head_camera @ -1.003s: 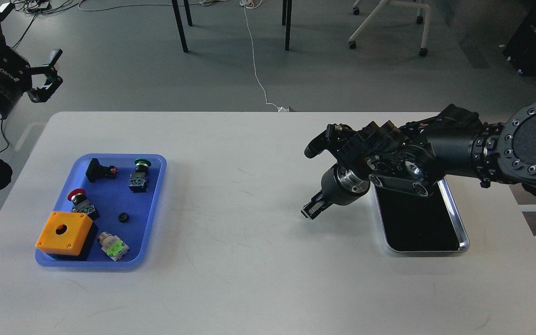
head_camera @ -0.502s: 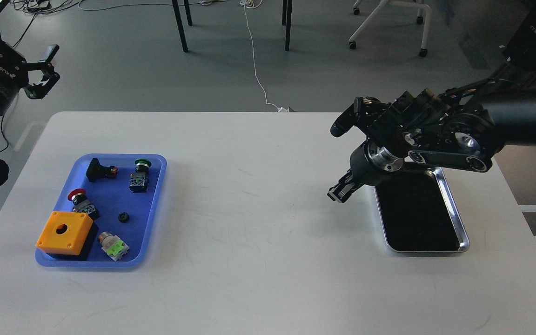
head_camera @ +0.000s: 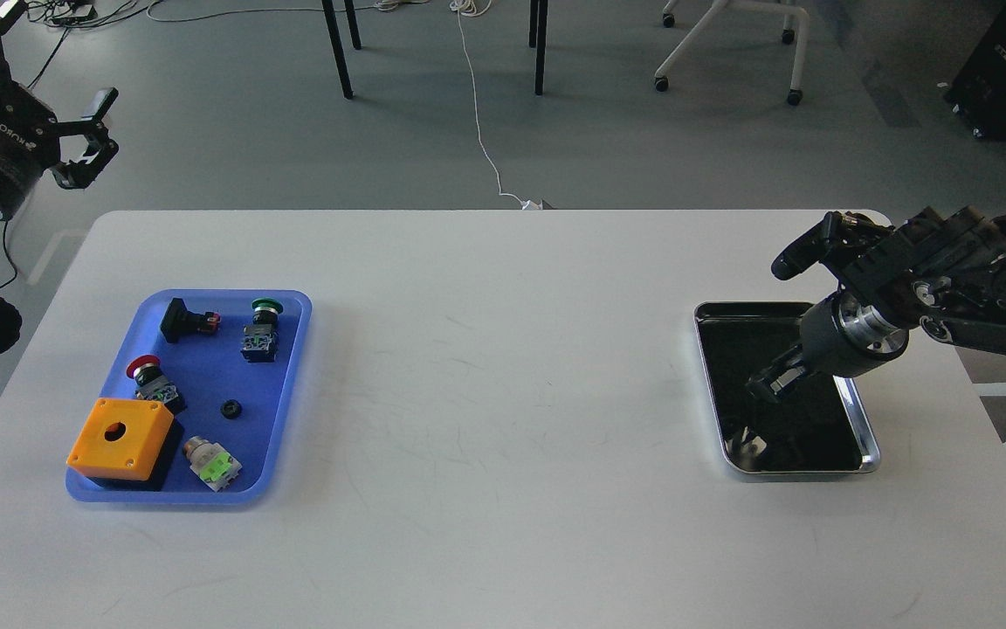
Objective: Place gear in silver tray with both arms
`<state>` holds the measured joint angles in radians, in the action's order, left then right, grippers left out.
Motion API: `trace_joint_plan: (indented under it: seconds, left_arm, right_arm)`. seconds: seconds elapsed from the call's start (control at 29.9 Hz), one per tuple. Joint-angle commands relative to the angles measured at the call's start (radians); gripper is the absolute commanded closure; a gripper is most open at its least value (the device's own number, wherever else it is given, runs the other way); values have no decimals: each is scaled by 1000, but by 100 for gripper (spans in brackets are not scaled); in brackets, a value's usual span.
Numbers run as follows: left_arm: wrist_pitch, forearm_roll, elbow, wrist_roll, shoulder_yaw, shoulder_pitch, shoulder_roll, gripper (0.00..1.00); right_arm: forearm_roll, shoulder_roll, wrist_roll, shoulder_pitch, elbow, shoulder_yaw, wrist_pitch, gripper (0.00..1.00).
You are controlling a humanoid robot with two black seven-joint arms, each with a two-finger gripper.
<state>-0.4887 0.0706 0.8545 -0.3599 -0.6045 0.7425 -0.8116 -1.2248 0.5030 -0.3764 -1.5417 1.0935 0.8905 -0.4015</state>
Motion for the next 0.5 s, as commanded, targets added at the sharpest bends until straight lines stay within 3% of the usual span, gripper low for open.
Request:
trace_joint_plan:
  seconds: [0.0, 0.47]
  left_arm:
    - [0, 0, 0, 1, 3, 0, 2, 2]
    - [0, 0, 0, 1, -1, -2, 0, 2]
  right_arm:
    - [-2, 12, 1, 31, -15, -2, 3, 87]
    - [-32, 11, 2, 87, -30, -2, 3, 81]
